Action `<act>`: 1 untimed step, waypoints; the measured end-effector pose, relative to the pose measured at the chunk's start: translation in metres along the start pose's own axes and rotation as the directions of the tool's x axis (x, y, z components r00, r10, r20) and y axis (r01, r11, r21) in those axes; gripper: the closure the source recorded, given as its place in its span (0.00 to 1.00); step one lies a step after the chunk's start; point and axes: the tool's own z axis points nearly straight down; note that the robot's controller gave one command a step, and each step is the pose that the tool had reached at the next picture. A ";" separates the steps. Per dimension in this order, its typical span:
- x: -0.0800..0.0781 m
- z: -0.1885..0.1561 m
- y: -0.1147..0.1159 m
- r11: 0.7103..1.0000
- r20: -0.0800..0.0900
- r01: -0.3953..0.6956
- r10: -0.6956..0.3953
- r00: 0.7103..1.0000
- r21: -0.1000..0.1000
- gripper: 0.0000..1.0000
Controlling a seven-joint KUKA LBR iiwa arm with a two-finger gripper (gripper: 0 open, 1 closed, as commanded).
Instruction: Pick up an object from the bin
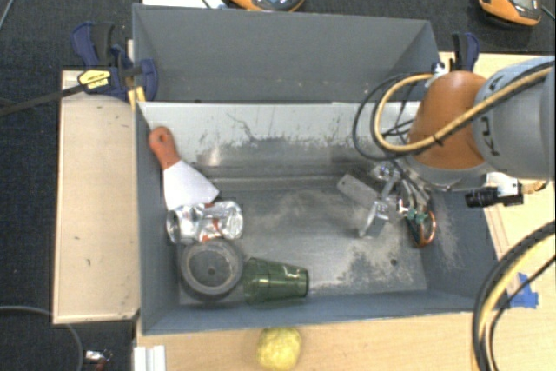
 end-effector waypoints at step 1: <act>0.018 0.000 0.009 0.993 -0.018 -0.122 0.122 0.992 0.003 1.00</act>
Offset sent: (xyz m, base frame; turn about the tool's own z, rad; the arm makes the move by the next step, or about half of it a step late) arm 0.0000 0.0000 0.0000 0.0000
